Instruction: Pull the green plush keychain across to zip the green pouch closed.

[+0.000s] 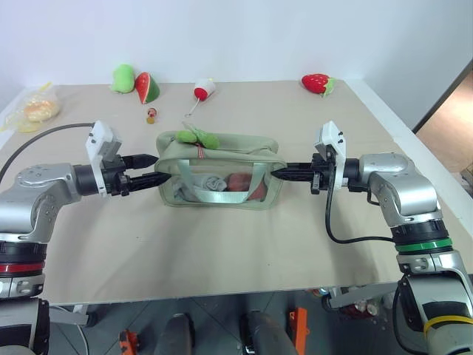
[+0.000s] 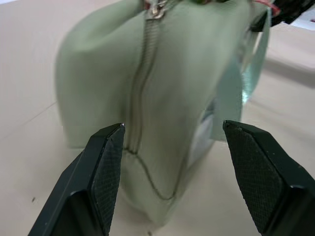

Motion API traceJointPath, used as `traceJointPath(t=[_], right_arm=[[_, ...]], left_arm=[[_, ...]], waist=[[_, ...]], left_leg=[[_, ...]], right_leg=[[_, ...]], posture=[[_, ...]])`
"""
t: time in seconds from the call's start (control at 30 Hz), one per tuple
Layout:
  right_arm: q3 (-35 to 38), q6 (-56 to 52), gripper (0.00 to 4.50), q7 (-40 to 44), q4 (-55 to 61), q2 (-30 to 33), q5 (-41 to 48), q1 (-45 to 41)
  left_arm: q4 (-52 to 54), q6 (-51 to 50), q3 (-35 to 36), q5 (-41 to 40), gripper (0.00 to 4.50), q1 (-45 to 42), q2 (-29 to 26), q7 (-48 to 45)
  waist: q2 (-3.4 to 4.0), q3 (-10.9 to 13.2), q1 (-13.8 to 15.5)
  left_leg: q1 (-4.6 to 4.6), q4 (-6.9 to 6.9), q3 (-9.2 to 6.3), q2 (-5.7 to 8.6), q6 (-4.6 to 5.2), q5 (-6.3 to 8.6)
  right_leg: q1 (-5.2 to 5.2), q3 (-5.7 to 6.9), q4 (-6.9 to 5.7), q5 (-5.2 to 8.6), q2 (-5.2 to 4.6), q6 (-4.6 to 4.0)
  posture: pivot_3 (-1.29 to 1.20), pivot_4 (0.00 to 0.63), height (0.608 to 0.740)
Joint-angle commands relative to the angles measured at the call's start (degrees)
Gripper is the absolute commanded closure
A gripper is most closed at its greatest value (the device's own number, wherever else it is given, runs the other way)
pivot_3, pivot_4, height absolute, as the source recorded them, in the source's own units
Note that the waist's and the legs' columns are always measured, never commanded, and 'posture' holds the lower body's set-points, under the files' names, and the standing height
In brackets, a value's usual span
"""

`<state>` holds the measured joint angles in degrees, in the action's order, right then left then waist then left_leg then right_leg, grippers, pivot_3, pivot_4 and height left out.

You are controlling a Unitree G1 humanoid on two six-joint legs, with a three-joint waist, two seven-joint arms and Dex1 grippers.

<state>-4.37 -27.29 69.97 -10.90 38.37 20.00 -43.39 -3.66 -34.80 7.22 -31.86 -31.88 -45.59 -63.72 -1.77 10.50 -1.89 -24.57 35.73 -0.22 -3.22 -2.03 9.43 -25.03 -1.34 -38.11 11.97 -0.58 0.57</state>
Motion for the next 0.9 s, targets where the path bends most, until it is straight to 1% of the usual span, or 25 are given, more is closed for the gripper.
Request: traceJointPath(t=[0.03, 0.07, 0.1, 0.23, 0.33, 0.37, 0.67, 0.77, 0.8, 0.87, 0.9], right_arm=[[0.83, -0.41, 4.5, 0.08, 1.94, 1.05, 0.32, 0.53], [0.83, -0.44, 4.5, 0.05, 1.99, 1.1, 0.3, 0.56], [0.81, -0.49, 4.5, 0.0, 2.02, 1.13, 0.26, 0.57], [0.79, -0.55, 4.5, 0.01, 2.11, 1.32, 0.25, 0.59], [0.74, -0.54, 4.5, 0.05, 2.04, 1.35, 0.23, 0.55], [0.74, -0.54, 4.5, 0.08, 2.05, 1.37, 0.25, 0.57], [0.37, 0.27, 4.5, -0.59, 1.33, 1.08, -0.62, 0.5], [1.58, 0.42, 4.5, -1.05, 0.03, 0.34, 0.46, -0.27], [1.8, -0.16, 3.78, -0.6, 0.06, 0.55, 0.99, -0.43], [1.84, -0.68, 3.18, 0.05, 0.2, 1.04, 1.3, -0.51], [2.06, -0.84, 2.81, 0.5, 0.51, 1.3, 1.64, -0.34]], left_arm=[[0.3, 0.81, 0.77, -0.22, 1.2, -1.24, 0.43, 0.21], [0.16, 1.13, 0.92, -0.32, 1.72, -1.55, 0.76, 0.22], [0.1, 1.57, 1.15, -0.38, 1.99, -1.87, 1.11, 0.34], [0.25, 0.56, 3.25, -2.98, 3.36, -3.22, 2.45, 0.42], [0.58, 0.37, 3.07, -3.19, 4.38, -2.9, 2.4, 0.46], [0.75, 0.47, 2.96, -3.17, 4.48, -2.7, 2.43, 0.48], [0.66, 0.18, 1.18, -0.79, 4.48, -1.5, 2.02, 2.16], [0.99, 0.43, 1.17, -0.67, 4.48, -0.76, 2.08, 2.11], [1.08, 0.54, 1.18, -0.57, 4.5, -0.47, 2.17, 2.11], [1.03, 0.72, 1.17, -0.4, 4.5, -0.29, 2.31, 2.1], [0.94, 0.68, 1.19, -0.42, 4.5, -0.32, 2.39, 2.14]], waist=[[0.0, 0.0, 0.01], [0.0, 0.0, 0.02], [0.0, 0.0, 0.03], [0.0, 0.0, 0.04], [0.0, 0.0, -0.01], [0.0, 0.0, -0.01], [0.0, 0.0, 0.01], [0.0, 0.0, 0.02], [0.0, 0.0, 0.03], [0.0, 0.0, 0.03], [0.0, 0.0, 0.03]], left_leg=[[0.0, 0.01, 0.0, 0.0, 0.0, 0.0], [0.0, 0.01, 0.0, 0.0, 0.0, 0.0], [0.0, 0.02, 0.0, 0.0, 0.0, 0.0], [-0.01, 0.04, 0.0, 0.0, 0.0, 0.0], [0.0, 0.02, 0.0, 0.0, 0.0, 0.0], [0.0, 0.01, 0.0, 0.0, 0.0, 0.0], [-0.01, 0.02, 0.0, -0.01, 0.0, 0.0], [0.0, 0.02, 0.0, -0.01, 0.0, 0.0], [-0.01, 0.02, 0.0, -0.01, 0.0, 0.0], [0.0, 0.02, 0.0, -0.01, 0.0, 0.0], [0.0, 0.02, 0.0, -0.01, 0.0, 0.0]], right_leg=[[0.0, 0.0, 0.0, 0.0, 0.0, 0.0], [0.01, 0.0, 0.0, 0.0, 0.0, 0.0], [0.01, 0.0, 0.0, 0.0, 0.0, 0.0], [0.02, 0.0, 0.0, -0.01, 0.0, 0.01], [0.01, -0.01, 0.0, -0.01, 0.0, 0.01], [0.0, -0.01, 0.0, -0.01, 0.0, 0.01], [0.0, -0.01, 0.0, -0.01, 0.02, 0.01], [0.01, -0.01, 0.0, 0.0, 0.02, 0.01], [0.01, -0.01, 0.0, -0.01, 0.02, 0.0], [0.02, -0.01, 0.0, -0.01, 0.02, 0.01], [0.01, -0.02, 0.0, -0.01, 0.02, 0.01]], posture=[[0.0, 0.15, 0.74], [0.0, 0.15, 0.74], [0.0, 0.15, 0.74], [0.0, 0.15, 0.74], [0.0, 0.15, 0.74], [0.0, 0.15, 0.74], [0.0, 0.15, 0.74], [0.0, 0.15, 0.74], [0.0, 0.15, 0.74], [0.0, 0.15, 0.74], [0.0, 0.15, 0.74]])
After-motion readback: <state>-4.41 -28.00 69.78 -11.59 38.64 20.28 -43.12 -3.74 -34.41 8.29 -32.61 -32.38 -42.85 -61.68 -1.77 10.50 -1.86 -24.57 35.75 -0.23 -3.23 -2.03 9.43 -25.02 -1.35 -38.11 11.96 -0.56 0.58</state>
